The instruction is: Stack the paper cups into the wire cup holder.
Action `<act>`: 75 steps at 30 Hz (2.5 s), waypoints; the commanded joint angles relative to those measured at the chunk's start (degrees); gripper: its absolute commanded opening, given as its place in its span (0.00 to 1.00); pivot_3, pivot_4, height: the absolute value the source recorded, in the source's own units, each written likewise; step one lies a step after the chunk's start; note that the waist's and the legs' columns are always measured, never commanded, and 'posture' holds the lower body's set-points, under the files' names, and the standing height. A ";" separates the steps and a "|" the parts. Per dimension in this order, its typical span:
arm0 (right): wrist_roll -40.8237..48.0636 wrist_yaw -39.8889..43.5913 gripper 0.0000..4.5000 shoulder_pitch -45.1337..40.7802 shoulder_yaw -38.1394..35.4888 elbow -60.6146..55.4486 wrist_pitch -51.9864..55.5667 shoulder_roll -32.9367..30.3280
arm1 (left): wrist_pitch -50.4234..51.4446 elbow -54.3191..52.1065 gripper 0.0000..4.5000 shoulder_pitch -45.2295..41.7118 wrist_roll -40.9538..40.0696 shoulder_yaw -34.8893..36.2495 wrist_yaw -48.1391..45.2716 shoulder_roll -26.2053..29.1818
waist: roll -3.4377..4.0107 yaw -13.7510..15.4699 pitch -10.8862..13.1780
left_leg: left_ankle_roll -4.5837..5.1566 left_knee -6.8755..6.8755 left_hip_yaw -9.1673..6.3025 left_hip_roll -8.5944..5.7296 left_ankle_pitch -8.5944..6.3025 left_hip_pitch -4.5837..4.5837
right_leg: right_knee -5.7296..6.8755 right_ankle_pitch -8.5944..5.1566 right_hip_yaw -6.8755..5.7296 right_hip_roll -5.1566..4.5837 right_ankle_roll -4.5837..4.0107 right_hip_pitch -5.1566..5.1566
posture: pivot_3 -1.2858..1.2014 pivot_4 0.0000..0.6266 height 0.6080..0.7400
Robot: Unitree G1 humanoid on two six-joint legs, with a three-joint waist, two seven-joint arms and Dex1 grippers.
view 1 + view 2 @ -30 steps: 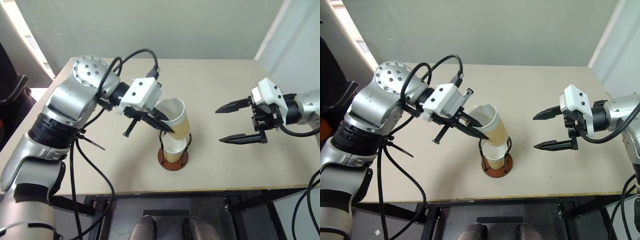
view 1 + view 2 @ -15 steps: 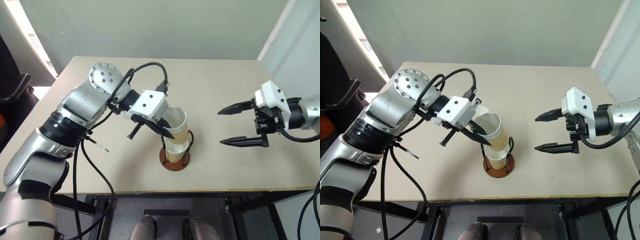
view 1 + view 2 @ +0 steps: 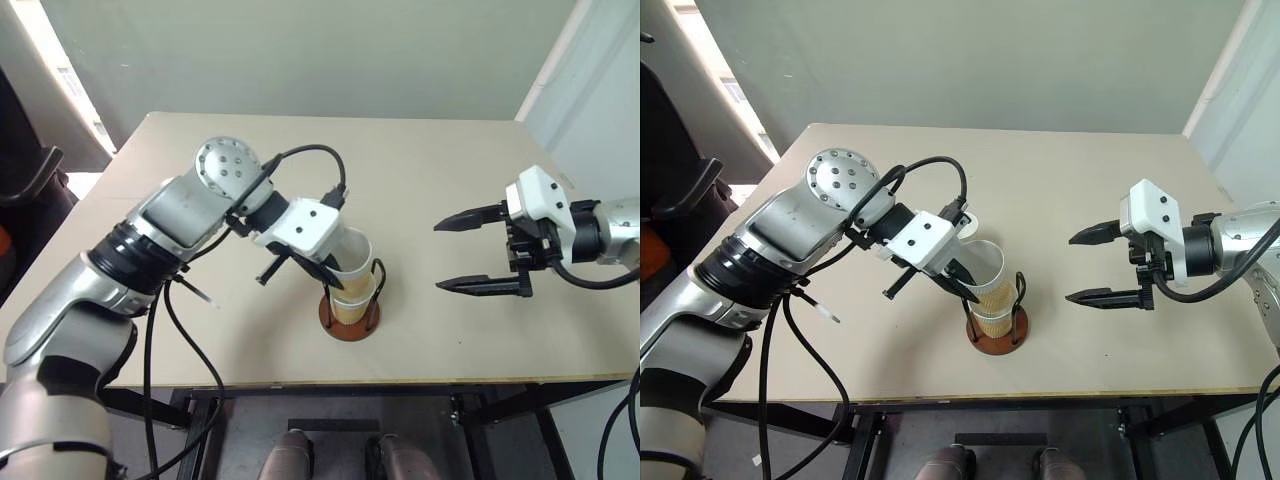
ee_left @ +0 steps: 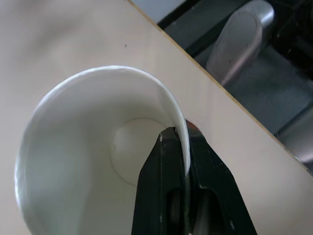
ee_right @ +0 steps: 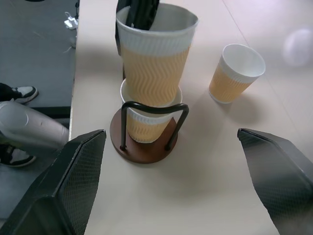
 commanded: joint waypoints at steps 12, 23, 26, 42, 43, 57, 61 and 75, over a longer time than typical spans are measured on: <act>0.07 -0.20 1.00 -1.16 -0.73 0.15 -1.44 -1.09 | 0.80 6.34 0.68 -1.21 2.73 9.39 0.36 -3.72 | 0.01 0.08 0.00 | 0.25 0.57 0.01 -0.01 -0.22 -0.32 | -0.02 0.05 0.01 -0.01 0.21 -0.03 | 0.52 0.24 1.00; -1.71 -2.50 1.00 -6.78 5.95 -0.63 -1.95 6.00 | -4.63 37.61 0.68 -3.11 13.42 17.65 2.38 -7.03 | 0.06 0.54 -0.01 | 0.28 0.58 -0.09 -0.03 -0.22 -0.30 | 0.02 0.05 0.00 -0.02 0.20 -0.07 | 0.52 0.24 1.00; -2.53 -2.23 1.00 -7.19 6.63 -0.27 -2.19 5.96 | -7.66 43.86 0.68 -4.63 15.79 18.66 3.23 -10.23 | 0.03 1.13 0.00 | 0.38 0.64 -0.09 -0.08 -0.29 -0.40 | -0.04 0.07 0.00 -0.09 0.22 -0.08 | 0.52 0.24 1.00; -3.11 -6.55 1.00 -5.60 6.21 -3.29 0.82 6.48 | -17.63 57.80 0.68 -7.36 31.28 17.78 13.30 -18.08 | 0.03 1.12 0.00 | 0.44 0.71 0.13 -0.10 -0.32 -0.44 | -0.09 -0.04 0.08 -0.12 0.38 -0.13 | 0.52 0.24 1.00; -3.53 -7.30 1.00 -5.71 6.29 -2.95 0.80 6.66 | -17.96 58.14 0.64 -7.29 31.91 17.82 13.99 -18.59 | 0.03 1.10 0.00 | 0.44 0.72 0.13 -0.10 -0.33 -0.44 | -0.09 -0.04 0.09 -0.12 0.38 -0.13 | 0.52 0.24 1.00; -5.70 -9.78 1.00 -6.79 6.40 -0.60 -0.47 8.49 | -18.67 56.86 0.01 -6.97 31.11 21.86 7.69 -17.75 | 0.03 0.92 0.00 | 0.45 0.71 0.18 -0.10 -0.33 -0.42 | -0.07 -0.05 0.13 -0.08 0.42 -0.15 | 0.52 0.24 1.00; -0.95 -4.17 1.00 -5.14 3.13 -2.26 -0.11 5.66 | -14.37 48.09 0.01 -7.59 23.14 24.68 -1.26 -15.70 | 0.02 1.08 0.01 | 0.45 0.71 0.18 -0.10 -0.33 -0.51 | -0.06 -0.06 0.13 -0.05 0.44 -0.21 | 0.52 0.24 1.00; 3.73 -0.16 1.00 -2.72 -0.12 -3.45 -0.08 2.13 | 7.61 1.83 0.01 -2.42 -17.96 7.43 -2.49 2.30 | 0.02 0.88 0.00 | 0.32 0.75 0.70 -0.10 -0.30 -0.30 | 0.07 -0.15 0.76 -0.04 0.66 -0.25 | 0.52 0.24 1.00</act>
